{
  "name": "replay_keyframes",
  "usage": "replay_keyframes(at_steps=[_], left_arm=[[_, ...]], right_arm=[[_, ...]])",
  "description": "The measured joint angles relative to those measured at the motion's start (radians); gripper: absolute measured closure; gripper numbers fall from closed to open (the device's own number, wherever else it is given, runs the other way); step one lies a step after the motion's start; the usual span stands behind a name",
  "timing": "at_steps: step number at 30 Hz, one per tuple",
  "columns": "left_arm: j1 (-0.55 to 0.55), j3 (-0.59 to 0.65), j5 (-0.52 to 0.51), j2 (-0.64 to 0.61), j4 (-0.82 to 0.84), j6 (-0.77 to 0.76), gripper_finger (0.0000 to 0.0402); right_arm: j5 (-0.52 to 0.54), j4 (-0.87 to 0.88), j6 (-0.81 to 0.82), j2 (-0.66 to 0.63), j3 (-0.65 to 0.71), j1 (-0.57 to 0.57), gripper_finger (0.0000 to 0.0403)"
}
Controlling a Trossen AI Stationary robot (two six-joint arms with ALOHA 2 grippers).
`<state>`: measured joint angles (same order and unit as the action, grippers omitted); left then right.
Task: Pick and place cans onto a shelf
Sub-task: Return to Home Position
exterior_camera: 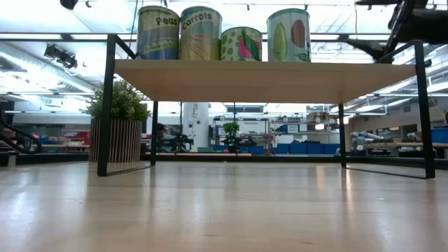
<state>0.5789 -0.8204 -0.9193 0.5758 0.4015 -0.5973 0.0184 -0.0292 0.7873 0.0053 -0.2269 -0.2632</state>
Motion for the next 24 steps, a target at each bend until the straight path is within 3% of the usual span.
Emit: replay_keyframes(at_steps=[7, 14, 24], left_arm=[[-0.024, 0.228, 0.011, -0.007, -0.334, 0.024, 0.0205], [-0.052, 0.447, 0.033, -0.090, -0.732, 0.120, 0.0205], [-0.143, 0.758, 0.077, -0.220, -1.153, 0.169, 0.0205]], right_arm=[[0.030, -0.280, 0.114, 0.004, 0.191, -0.001, 0.0059], [0.043, -0.289, 0.116, 0.004, 0.217, -0.019, 0.0059], [0.016, -0.283, 0.113, 0.004, 0.217, -0.091, 0.0059]])
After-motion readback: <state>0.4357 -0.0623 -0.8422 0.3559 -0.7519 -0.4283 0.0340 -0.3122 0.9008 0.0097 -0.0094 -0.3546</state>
